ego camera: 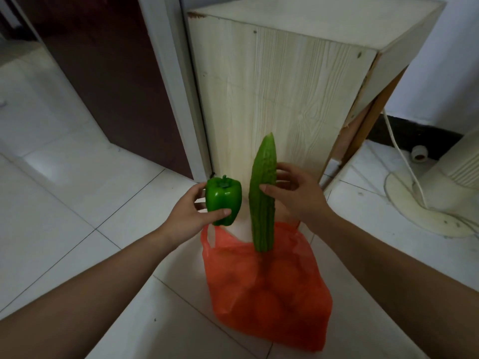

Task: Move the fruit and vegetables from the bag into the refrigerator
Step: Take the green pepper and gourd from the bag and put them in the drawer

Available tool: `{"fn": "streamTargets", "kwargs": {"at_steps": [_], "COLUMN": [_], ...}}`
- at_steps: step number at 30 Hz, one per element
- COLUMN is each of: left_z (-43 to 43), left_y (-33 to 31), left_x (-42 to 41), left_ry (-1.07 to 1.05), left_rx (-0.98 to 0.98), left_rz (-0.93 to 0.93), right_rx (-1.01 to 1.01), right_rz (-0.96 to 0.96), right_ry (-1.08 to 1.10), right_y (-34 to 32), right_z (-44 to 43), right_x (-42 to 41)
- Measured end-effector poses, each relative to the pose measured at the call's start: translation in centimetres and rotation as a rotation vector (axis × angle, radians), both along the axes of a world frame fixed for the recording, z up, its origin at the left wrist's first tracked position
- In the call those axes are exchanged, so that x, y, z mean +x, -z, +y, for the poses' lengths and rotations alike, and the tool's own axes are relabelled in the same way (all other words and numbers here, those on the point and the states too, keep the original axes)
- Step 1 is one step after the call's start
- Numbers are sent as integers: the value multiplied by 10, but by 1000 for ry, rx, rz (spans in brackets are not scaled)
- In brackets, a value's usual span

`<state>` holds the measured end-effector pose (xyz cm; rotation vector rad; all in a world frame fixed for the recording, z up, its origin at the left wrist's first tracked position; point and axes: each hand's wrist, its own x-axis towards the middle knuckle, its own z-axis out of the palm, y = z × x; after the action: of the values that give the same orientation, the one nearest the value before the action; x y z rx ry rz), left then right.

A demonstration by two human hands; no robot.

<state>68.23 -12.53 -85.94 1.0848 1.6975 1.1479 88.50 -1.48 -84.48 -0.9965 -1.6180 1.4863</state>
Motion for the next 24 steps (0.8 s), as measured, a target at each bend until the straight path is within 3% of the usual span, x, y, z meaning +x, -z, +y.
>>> {"fn": "streamTargets", "kwargs": {"at_steps": [7,11,17,24], "left_z": [-4,-8,-11,-4], "left_y": [-4,2,8,-46], "left_x": [9,12,10,-28], "left_ry": [36,21,-2,-35], "left_rx": [4,-33,-121,-69], "left_rz": [-57,-48,-86,88], "right_rx": [-122,-108,94,52], "right_rz": [50,-54,-318,-134], "right_ry": [-67,-130,-187,-69], "right_y": [7,8,8,-19], "right_z": [-14,-21,-22,-6], "right_x": [-6,-4,-5,-22]}}
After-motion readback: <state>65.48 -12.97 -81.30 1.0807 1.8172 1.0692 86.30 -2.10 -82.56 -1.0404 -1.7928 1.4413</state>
